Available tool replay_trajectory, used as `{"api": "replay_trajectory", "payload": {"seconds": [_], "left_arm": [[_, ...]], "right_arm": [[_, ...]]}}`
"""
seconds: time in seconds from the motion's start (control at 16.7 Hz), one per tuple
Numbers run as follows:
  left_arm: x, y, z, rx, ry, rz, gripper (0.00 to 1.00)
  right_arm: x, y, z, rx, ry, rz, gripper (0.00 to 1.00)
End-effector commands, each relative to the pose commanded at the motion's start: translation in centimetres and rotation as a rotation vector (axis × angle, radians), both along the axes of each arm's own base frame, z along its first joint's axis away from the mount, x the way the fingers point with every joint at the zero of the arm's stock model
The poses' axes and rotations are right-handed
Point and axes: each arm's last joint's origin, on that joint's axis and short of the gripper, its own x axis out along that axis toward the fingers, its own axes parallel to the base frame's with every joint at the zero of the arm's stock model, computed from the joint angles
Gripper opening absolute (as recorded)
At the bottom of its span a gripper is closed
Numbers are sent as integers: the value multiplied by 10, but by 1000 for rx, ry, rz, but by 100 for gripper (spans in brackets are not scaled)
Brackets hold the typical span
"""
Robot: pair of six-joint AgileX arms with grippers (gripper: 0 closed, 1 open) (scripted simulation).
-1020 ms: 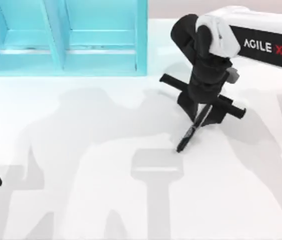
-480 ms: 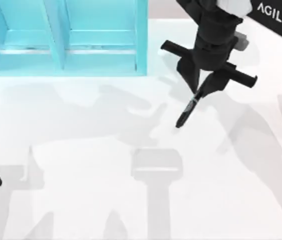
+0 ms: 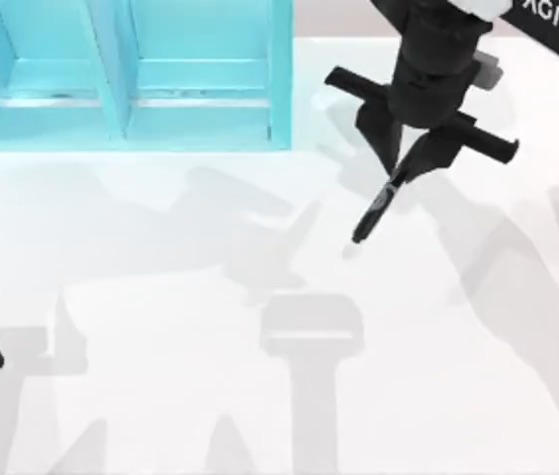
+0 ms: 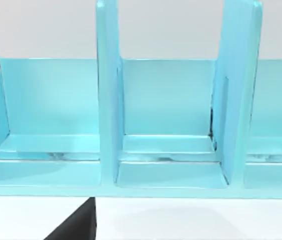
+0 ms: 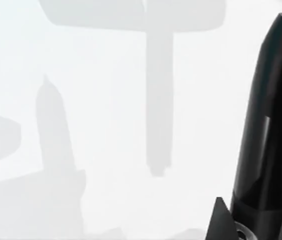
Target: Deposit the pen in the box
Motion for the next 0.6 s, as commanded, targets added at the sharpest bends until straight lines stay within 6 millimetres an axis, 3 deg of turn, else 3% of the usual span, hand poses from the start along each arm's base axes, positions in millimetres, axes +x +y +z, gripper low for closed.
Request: {"api": "replay_trajectory", "payload": {"seconds": [0.12, 0.24, 0.42, 0.6], "left_arm": [[0, 0, 0, 0, 0, 0, 100], [0, 0, 0, 0, 0, 0, 100], [0, 0, 0, 0, 0, 0, 100], [0, 0, 0, 0, 0, 0, 100]], "right_arm": [[7, -25, 2, 2, 3, -47, 0], [17, -67, 5, 7, 9, -131, 0], [22, -156, 10, 15, 25, -306, 0], [5, -265, 13, 27, 48, -535, 0]]}}
